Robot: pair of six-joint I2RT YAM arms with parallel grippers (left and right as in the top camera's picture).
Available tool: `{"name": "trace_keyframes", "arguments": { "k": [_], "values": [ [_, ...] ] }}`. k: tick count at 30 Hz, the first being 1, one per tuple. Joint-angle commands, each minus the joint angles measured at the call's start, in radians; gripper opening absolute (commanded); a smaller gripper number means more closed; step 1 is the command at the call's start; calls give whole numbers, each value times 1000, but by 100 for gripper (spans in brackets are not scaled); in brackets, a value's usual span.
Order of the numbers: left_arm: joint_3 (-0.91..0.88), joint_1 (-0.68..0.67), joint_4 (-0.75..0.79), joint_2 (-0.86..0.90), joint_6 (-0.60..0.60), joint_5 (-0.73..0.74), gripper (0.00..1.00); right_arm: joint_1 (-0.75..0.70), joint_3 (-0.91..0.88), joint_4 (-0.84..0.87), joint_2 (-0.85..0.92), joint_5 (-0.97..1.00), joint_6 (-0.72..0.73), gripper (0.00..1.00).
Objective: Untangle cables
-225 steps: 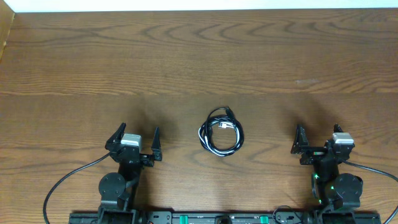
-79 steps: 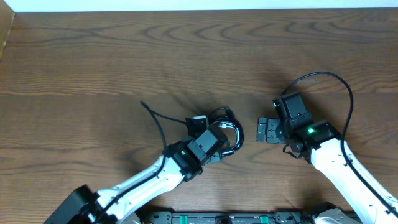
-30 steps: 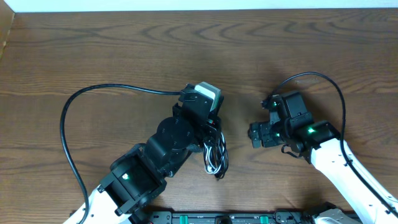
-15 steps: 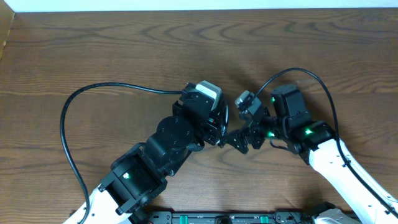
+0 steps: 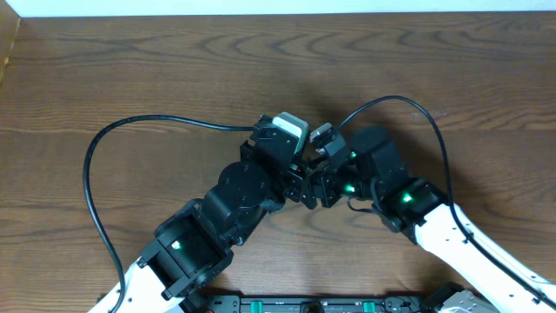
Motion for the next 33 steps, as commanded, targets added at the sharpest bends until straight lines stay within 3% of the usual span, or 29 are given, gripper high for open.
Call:
{"name": "trace_keyframes", "arguments": {
  "k": [1,4,5,6,7,16,19,22,24,26,27,29,33],
  "values": [
    [0,2,7,-3,9,-12,7,37,13,6,-10,134,118,67],
    [0,2,3,-3,8,-12,7,50,13,8,-10,185,132,43],
    [0,2,0,-3,8,-12,8,51,13,7,-10,204,149,26],
    [0,2,-2,-3,8,-11,7,50,13,7,-10,210,157,19],
    [0,2,-6,-3,8,-5,7,50,13,7,-10,232,188,1],
    [0,2,-42,-3,5,-2,7,48,13,-5,-10,399,283,1],
    [0,2,-143,-3,5,-21,7,11,13,-73,-11,605,283,2],
    [0,2,-275,-3,-15,-133,7,-59,13,-166,-24,747,283,1],
    [0,2,-376,-3,-137,-312,7,-140,13,-253,-48,819,284,1],
    [0,2,-525,-4,-367,-592,8,-240,13,-338,-82,879,304,1],
    [0,2,-574,-7,-446,-666,7,-291,13,-379,-100,915,323,1],
    [0,2,-670,-20,-599,-774,8,-390,13,-443,-137,966,360,1],
    [0,2,-805,-64,-780,-889,8,-581,13,-496,-212,966,358,1]
  ]
}}
